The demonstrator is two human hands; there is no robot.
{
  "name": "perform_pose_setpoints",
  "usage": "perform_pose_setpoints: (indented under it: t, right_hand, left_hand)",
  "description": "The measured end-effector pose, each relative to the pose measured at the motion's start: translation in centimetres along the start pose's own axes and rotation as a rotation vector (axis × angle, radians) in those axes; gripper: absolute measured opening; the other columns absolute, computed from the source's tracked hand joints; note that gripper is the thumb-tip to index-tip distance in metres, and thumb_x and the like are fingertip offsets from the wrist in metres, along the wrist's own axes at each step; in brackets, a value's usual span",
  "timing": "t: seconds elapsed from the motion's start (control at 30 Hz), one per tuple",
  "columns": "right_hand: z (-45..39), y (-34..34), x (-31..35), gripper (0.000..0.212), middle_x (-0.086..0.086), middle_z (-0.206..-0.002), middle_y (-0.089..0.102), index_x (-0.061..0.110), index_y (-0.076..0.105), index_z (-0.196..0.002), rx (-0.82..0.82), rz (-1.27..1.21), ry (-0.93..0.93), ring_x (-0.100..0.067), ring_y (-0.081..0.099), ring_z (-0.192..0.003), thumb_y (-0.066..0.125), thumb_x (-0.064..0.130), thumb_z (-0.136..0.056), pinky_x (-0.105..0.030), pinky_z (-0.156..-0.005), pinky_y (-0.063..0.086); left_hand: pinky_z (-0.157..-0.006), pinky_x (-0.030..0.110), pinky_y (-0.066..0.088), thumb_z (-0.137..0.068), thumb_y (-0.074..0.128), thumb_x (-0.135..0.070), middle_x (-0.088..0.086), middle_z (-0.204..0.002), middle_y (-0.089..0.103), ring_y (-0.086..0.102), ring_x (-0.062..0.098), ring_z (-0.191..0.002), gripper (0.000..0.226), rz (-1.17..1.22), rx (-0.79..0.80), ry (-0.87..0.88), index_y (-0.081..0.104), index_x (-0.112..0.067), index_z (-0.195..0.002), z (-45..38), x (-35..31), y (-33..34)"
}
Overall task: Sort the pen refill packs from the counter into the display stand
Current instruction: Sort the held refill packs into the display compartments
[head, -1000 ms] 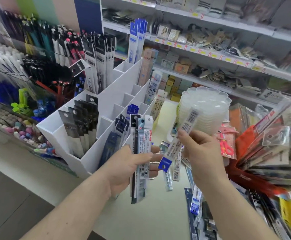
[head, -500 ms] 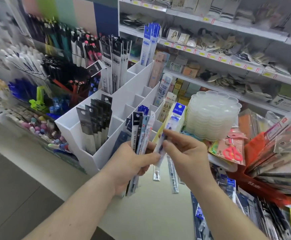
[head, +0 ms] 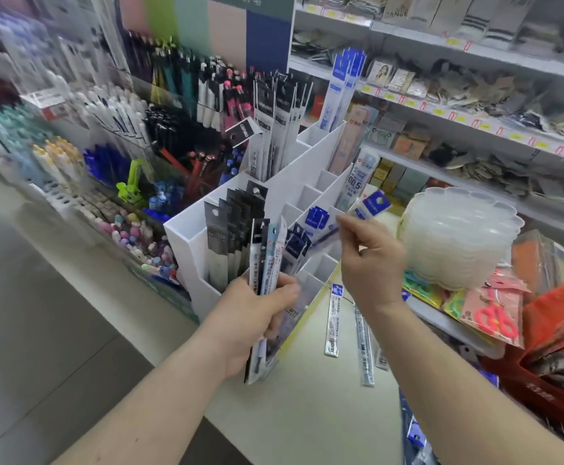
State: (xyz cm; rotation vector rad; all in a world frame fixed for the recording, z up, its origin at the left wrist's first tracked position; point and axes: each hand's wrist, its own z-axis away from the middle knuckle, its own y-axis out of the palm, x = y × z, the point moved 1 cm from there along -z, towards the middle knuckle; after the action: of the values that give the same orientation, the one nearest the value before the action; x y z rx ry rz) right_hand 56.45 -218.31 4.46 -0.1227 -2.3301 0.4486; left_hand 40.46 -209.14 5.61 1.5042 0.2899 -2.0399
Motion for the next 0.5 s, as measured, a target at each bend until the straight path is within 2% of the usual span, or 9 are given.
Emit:
perform_pose_setpoints:
  t: [0.13,0.17,0.2,0.23,0.27,0.33,0.43,0.5]
  right_hand:
    - [1.1,3.0,-1.1,0.019,-0.005,-0.095,0.077,0.006,0.079,-0.097,0.144,0.069,-0.074,-0.008,0.067,-0.090,0.063,0.006,-0.086,-0.013,-0.089,0.049]
    - [1.5,3.5,-1.2,0.019,-0.005,-0.090,0.077,0.006,0.079,-0.091,0.185,0.096,-0.083,-0.012,0.069,-0.085,0.062,0.003,-0.083,-0.017,-0.085,0.053]
    - [1.8,4.0,-1.4,0.018,-0.006,-0.080,0.075,0.006,0.077,-0.080,0.238,0.138,-0.092,-0.018,0.069,-0.075,0.060,0.001,-0.079,-0.027,-0.076,0.057]
    - [2.1,4.2,-1.5,0.016,-0.005,-0.069,0.070,0.006,0.072,-0.068,0.304,0.186,-0.103,-0.024,0.065,-0.065,0.059,-0.001,-0.075,-0.034,-0.063,0.057]
    - [2.2,4.5,-1.8,0.016,-0.005,-0.064,0.065,0.006,0.066,-0.062,0.385,0.234,-0.096,-0.027,0.060,-0.061,0.057,-0.003,-0.073,-0.038,-0.058,0.055]
    - [1.9,4.7,-2.0,0.016,-0.006,-0.068,0.064,0.002,0.065,-0.064,0.572,0.298,-0.041,-0.030,0.057,-0.068,0.056,-0.005,-0.075,-0.041,-0.063,0.051]
    - [1.0,3.9,-1.7,0.025,-0.003,-0.079,0.060,0.004,0.067,-0.072,0.739,0.265,0.067,-0.023,0.051,-0.079,0.050,-0.011,-0.081,-0.029,-0.073,0.042]
    - [0.4,2.1,-0.6,0.041,0.005,-0.098,0.059,0.010,0.078,-0.094,0.662,0.188,0.189,-0.011,0.051,-0.094,0.046,-0.013,-0.086,-0.012,-0.081,0.037]
  left_hand:
    - [-0.043,0.021,0.030,-0.096,0.058,-0.005,-0.002,-0.056,0.048,0.037,0.010,-0.044,0.010,0.018,0.049,0.021,0.059,-0.010,-0.087,0.4,-0.3,0.0]
    - [-0.044,0.022,0.029,-0.097,0.057,-0.006,-0.002,-0.056,0.048,0.037,0.010,-0.045,0.009,0.029,0.066,0.023,0.058,-0.010,-0.089,0.5,-0.4,0.1]
    - [-0.044,0.022,0.029,-0.097,0.057,-0.007,-0.001,-0.056,0.046,0.037,0.010,-0.045,0.008,0.037,0.077,0.024,0.058,-0.010,-0.090,0.6,-0.4,0.1]
    - [-0.045,0.023,0.028,-0.098,0.056,-0.009,0.000,-0.057,0.045,0.036,0.011,-0.046,0.006,0.041,0.082,0.024,0.058,-0.010,-0.092,0.6,-0.5,0.1]
    - [-0.046,0.023,0.027,-0.098,0.056,-0.010,0.001,-0.057,0.042,0.036,0.012,-0.047,0.005,0.043,0.085,0.023,0.058,-0.009,-0.094,0.6,-0.5,0.1]
    - [-0.047,0.024,0.028,-0.098,0.056,-0.011,0.001,-0.057,0.040,0.035,0.012,-0.048,0.003,0.047,0.091,0.015,0.057,-0.009,-0.096,0.4,-0.6,0.1]
    - [-0.047,0.023,0.031,-0.098,0.056,-0.008,0.002,-0.058,0.040,0.037,0.013,-0.050,0.003,0.048,0.119,-0.005,0.058,-0.009,-0.098,0.2,-0.5,0.1]
    - [-0.049,0.025,0.033,-0.088,0.062,-0.005,0.003,-0.059,0.041,0.039,0.015,-0.050,0.013,0.048,0.171,-0.033,0.059,-0.007,-0.101,0.0,-0.6,0.1]
